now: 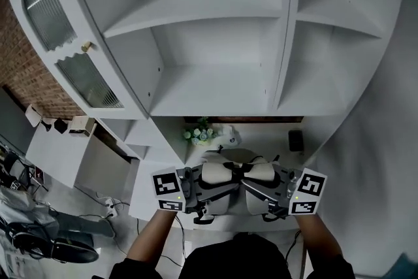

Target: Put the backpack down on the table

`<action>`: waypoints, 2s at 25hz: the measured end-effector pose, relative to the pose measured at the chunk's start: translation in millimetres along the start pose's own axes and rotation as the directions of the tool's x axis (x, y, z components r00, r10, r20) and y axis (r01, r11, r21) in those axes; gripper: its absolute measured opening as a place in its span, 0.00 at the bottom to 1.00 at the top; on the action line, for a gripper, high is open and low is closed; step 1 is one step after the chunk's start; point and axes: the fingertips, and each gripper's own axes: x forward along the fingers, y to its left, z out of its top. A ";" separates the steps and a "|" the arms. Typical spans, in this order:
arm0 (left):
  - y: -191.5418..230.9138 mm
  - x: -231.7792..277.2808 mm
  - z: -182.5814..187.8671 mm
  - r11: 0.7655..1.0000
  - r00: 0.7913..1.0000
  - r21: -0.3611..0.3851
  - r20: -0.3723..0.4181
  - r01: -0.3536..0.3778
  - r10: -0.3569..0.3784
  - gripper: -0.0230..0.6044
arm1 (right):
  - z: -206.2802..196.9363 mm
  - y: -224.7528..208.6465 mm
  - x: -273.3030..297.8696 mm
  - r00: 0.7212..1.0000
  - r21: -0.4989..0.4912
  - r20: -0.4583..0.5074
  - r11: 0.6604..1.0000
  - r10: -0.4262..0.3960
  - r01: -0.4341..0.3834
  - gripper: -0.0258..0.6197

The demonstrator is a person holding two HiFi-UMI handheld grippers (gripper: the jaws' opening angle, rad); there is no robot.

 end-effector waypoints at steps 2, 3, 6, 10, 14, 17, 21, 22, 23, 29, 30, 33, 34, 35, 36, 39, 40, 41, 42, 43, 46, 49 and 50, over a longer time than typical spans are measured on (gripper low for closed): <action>10.9 4.5 1.2 1.000 1.000 0.001 0.003 -0.002 0.002 0.12 | 2.4 -11.6 -1.8 1.000 0.004 -0.002 1.000 0.000 0.000 0.11; 15.9 7.2 2.0 1.000 1.000 0.002 0.007 -0.001 0.001 0.12 | 3.9 -17.0 -3.3 1.000 0.003 -0.005 1.000 0.000 0.000 0.11; 28.2 12.3 3.6 1.000 1.000 0.005 0.016 0.000 0.000 0.12 | 6.6 -29.8 -5.1 1.000 -0.002 -0.016 1.000 0.002 -0.002 0.11; 42.2 17.9 2.1 1.000 1.000 0.003 0.024 -0.004 0.004 0.12 | 6.6 -44.4 -7.7 1.000 0.004 -0.015 1.000 -0.001 0.001 0.11; 52.6 25.2 2.2 1.000 1.000 0.020 0.025 0.004 -0.004 0.12 | 8.8 -56.2 -12.6 1.000 -0.005 -0.009 1.000 -0.011 0.011 0.11; 55.8 27.4 0.7 1.000 1.000 0.019 0.018 0.014 -0.014 0.12 | 7.5 -60.0 -14.4 1.000 -0.006 -0.005 1.000 -0.018 0.018 0.11; 55.8 26.3 -11.9 1.000 1.000 0.005 0.015 0.011 -0.011 0.12 | -5.3 -60.6 -15.7 1.000 0.003 -0.008 1.000 -0.013 0.013 0.11; 56.8 26.3 -14.2 1.000 1.000 0.000 0.014 0.009 -0.009 0.12 | -7.7 -61.8 -15.9 1.000 0.007 -0.011 1.000 -0.013 0.013 0.11; 58.6 26.5 -16.1 1.000 1.000 -0.005 0.010 0.008 -0.008 0.12 | -9.6 -63.6 -16.0 1.000 0.010 -0.018 1.000 -0.013 0.013 0.11; 61.5 23.1 -42.6 0.999 0.999 -0.030 -0.025 -0.022 0.021 0.12 | -37.1 -68.4 -15.0 0.995 0.030 -0.097 0.999 -0.020 0.023 0.11; 61.6 22.9 -45.9 0.999 0.999 -0.032 -0.021 -0.031 0.030 0.12 | -40.3 -69.0 -15.5 0.995 0.037 -0.098 0.999 -0.018 0.022 0.11; 63.2 23.2 -54.2 0.998 0.999 -0.039 -0.010 -0.048 0.048 0.12 | -48.3 -72.0 -16.9 0.994 0.055 -0.108 0.998 -0.010 0.016 0.12; 63.0 23.0 -57.4 0.998 0.999 -0.044 -0.013 -0.050 0.050 0.12 | -51.9 -72.1 -16.9 0.993 0.059 -0.117 0.998 -0.009 0.016 0.12; 62.1 22.5 -60.8 0.997 0.999 -0.050 -0.017 -0.051 0.050 0.12 | -55.7 -71.2 -17.0 0.992 0.063 -0.126 0.998 -0.009 0.017 0.12; 60.7 21.9 -64.0 0.997 0.999 -0.057 -0.020 -0.049 0.048 0.12 | -59.4 -69.7 -17.3 0.991 0.066 -0.132 0.998 -0.009 0.018 0.12; 55.7 20.7 -71.1 0.996 0.999 -0.080 -0.016 -0.040 0.039 0.12 | -66.6 -65.1 -18.7 0.992 0.074 -0.128 0.997 -0.006 0.015 0.12; 53.5 19.9 -73.4 0.995 0.999 -0.088 -0.014 -0.039 0.038 0.12 | -68.9 -63.0 -18.8 0.992 0.076 -0.123 0.997 -0.004 0.014 0.12; 51.4 18.7 -75.6 0.995 0.999 -0.097 -0.012 -0.038 0.037 0.12 | -71.1 -61.0 -18.8 0.993 0.077 -0.119 0.997 -0.004 0.013 0.12; 49.8 17.4 -77.0 0.994 0.999 -0.105 -0.009 -0.039 0.038 0.12 | -72.7 -59.3 -18.5 0.993 0.077 -0.114 0.997 -0.005 0.014 0.12; 48.7 15.8 -77.5 0.993 0.999 -0.113 -0.005 -0.040 0.039 0.12 | -73.6 -58.0 -17.8 0.994 0.074 -0.109 0.997 -0.010 0.018 0.12; 44.2 10.2 -77.2 0.991 0.999 -0.124 0.001 -0.045 0.045 0.12 | -73.8 -52.5 -13.6 0.995 0.052 -0.092 0.997 -0.043 0.048 0.12; 33.8 4.3 -83.4 0.991 0.999 -0.120 -0.004 -0.053 0.053 0.12 | -80.2 -43.2 -12.2 0.995 0.072 -0.087 0.996 -0.052 0.059 0.12; 30.6 2.9 -86.7 0.991 0.999 -0.124 -0.007 -0.053 0.052 0.12 | -82.7 -41.2 -12.4 0.995 0.080 -0.086 0.995 -0.054 0.061 0.12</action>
